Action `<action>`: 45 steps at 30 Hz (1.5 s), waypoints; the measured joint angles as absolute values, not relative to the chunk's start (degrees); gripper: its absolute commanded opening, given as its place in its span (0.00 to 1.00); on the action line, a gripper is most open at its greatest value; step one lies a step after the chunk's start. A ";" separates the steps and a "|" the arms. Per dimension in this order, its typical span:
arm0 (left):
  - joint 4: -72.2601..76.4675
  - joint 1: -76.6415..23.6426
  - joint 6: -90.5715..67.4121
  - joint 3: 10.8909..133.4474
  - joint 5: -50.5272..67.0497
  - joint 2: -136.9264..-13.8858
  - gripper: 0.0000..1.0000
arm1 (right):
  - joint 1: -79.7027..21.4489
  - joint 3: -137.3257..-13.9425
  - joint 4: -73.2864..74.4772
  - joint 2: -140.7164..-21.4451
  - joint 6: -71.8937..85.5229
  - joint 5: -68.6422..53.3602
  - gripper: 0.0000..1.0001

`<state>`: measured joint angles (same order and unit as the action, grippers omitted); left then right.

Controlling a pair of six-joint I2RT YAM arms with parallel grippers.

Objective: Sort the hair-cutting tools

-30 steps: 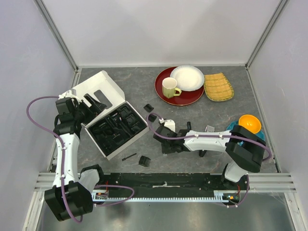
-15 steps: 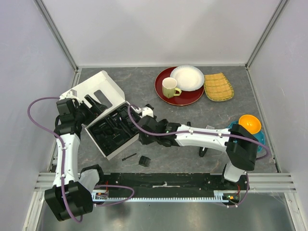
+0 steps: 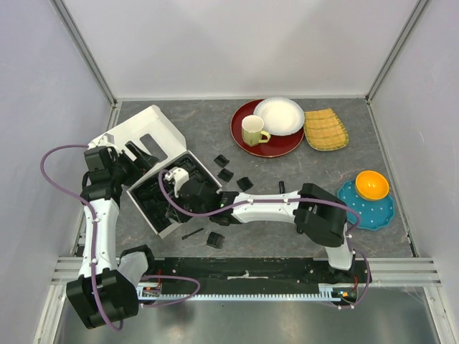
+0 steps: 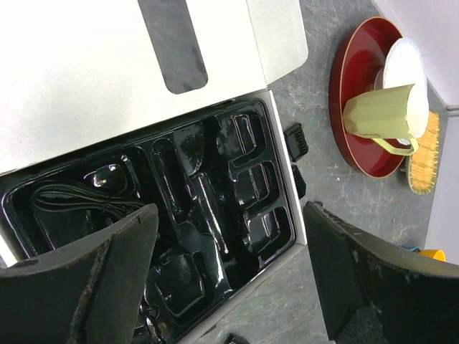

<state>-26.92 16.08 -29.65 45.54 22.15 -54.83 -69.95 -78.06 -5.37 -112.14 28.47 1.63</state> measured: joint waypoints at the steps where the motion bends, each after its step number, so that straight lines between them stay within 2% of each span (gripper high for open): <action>1: -26.92 16.14 -29.65 45.54 22.02 -54.83 0.88 | -70.39 -78.54 -6.17 -112.71 28.14 1.21 0.19; 10: -27.35 16.43 -29.65 45.54 20.18 -54.83 0.88 | -73.01 -84.95 -10.87 -118.43 26.22 -0.84 0.19; 29: -28.84 16.71 -29.69 45.54 14.74 -54.83 0.88 | -73.28 -86.70 -13.52 -124.33 23.11 -1.15 0.24; 38: -30.17 16.82 -29.74 45.54 12.10 -54.83 0.88 | -72.88 -87.42 -15.79 -126.50 22.63 3.36 0.24; 40: -30.24 16.82 -29.74 45.54 12.08 -54.83 0.88 | -72.90 -87.42 -15.97 -126.89 22.50 3.75 0.25; 45: -30.30 16.82 -29.74 45.54 12.08 -54.83 0.88 | -72.97 -87.44 -16.34 -126.93 22.22 3.51 0.46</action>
